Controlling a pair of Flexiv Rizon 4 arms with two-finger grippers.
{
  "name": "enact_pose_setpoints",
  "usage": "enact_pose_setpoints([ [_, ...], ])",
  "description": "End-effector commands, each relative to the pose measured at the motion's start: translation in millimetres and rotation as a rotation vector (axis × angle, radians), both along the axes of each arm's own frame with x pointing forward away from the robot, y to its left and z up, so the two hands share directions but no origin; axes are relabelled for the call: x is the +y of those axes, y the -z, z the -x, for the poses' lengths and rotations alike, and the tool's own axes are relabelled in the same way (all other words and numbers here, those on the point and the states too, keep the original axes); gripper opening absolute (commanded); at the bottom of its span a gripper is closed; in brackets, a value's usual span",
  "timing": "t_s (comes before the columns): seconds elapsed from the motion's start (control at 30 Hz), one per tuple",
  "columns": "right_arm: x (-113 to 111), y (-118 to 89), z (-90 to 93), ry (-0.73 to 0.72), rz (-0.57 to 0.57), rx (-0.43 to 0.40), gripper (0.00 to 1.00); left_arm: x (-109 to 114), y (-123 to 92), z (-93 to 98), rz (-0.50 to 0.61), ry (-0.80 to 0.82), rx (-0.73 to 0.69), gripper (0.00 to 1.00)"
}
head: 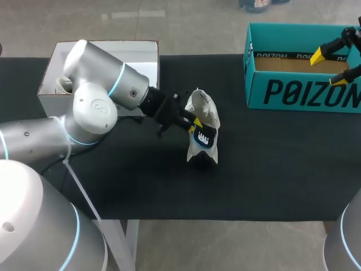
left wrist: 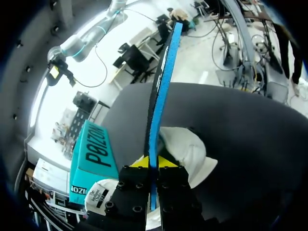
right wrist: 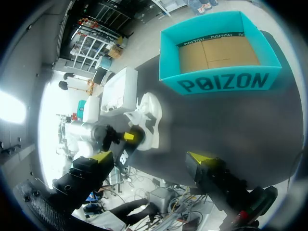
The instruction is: Take the shoe out of the shoebox, open the shoe tongue, remove and reinsert the insole, then place the shoe into the shoebox
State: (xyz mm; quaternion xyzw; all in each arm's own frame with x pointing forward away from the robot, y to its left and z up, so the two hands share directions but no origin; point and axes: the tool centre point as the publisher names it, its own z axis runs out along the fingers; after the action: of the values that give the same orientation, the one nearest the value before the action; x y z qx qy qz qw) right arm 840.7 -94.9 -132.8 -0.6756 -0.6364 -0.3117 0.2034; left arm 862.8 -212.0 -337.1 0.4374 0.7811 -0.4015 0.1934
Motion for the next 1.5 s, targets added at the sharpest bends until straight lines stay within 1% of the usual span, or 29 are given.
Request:
enact_pose_setpoints([
  [0.03, 0.2, 0.0, 0.7, 0.002, 0.002, 0.001, 1.0, -6.7, 4.1, -9.1, -0.011, -0.019, -0.008, 0.0],
  [0.33, 0.2, 0.0, 0.7, 0.002, 0.002, 0.001, 1.0, -8.7, 10.2, -14.9, -0.042, -0.054, -0.01, 0.0],
  [0.43, 0.2, 0.0, 0.7, 0.002, 0.002, 0.001, 1.0, -7.9, 10.1, -15.5, -0.042, -0.066, -0.016, 0.0],
  [0.5, 0.2, 0.0, 0.7, 0.002, 0.002, 0.001, 1.0, -5.2, 5.1, -14.6, -0.028, -0.065, -0.016, 0.0],
  [0.53, 0.2, 0.0, 0.7, 0.002, 0.002, 0.001, 1.0, -4.0, 1.3, -12.9, -0.02, -0.062, -0.009, 0.12],
  [0.57, 0.2, 0.0, 0.7, 0.002, 0.002, 0.001, 1.0, -3.1, -2.4, -10.5, -0.012, -0.057, -0.006, 0.31],
  [0.67, 0.2, 0.0, 0.7, 0.002, 0.002, 0.001, 1.0, -1.9, -10.6, -1.7, 0.004, -0.03, 0.012, 0.48],
  [0.7, 0.2, 0.0, 0.7, 0.002, 0.002, 0.001, 1.0, -1.7, -12.1, 0.9, 0.005, -0.02, 0.012, 0.58],
  [0.77, 0.2, 0.0, 0.7, 0.002, 0.002, 0.001, 1.0, -1.8, -14.2, 5.5, 0.011, -0.007, 0.011, 0.51],
  [0.83, 0.2, 0.0, 0.7, 0.002, 0.002, 0.001, 1.0, -2.2, -14.9, 8.3, 0.015, 0.005, 0.022, 0.49],
  [0.93, 0.2, 0.0, 0.7, 0.002, 0.002, 0.001, 1.0, -4.2, -11.4, 9.1, 0.014, 0.014, 0.024, 0.23],
  [0.97, 0.2, 0.0, 0.7, 0.002, 0.002, 0.001, 1.0, -5.2, -9.5, 7.9, 0.012, 0.013, 0.026, 0.09],
  [1.0, 0.2, 0.0, 0.7, 0.002, 0.002, 0.001, 1.0, -6.2, -7.4, 6.4, 0.011, 0.01, 0.026, 0.01],
  [1.17, 0.2, 0.0, 0.7, 0.002, 0.002, 0.001, 1.0, -7.5, -1.4, 0.1, 0.002, -0.003, 0.018, 0.0],
  [1.5, 0.2, 0.0, 0.7, 0.002, 0.002, 0.001, 1.0, -6.9, 11.0, -20.0, -0.041, -0.066, -0.005, 0.0],
])
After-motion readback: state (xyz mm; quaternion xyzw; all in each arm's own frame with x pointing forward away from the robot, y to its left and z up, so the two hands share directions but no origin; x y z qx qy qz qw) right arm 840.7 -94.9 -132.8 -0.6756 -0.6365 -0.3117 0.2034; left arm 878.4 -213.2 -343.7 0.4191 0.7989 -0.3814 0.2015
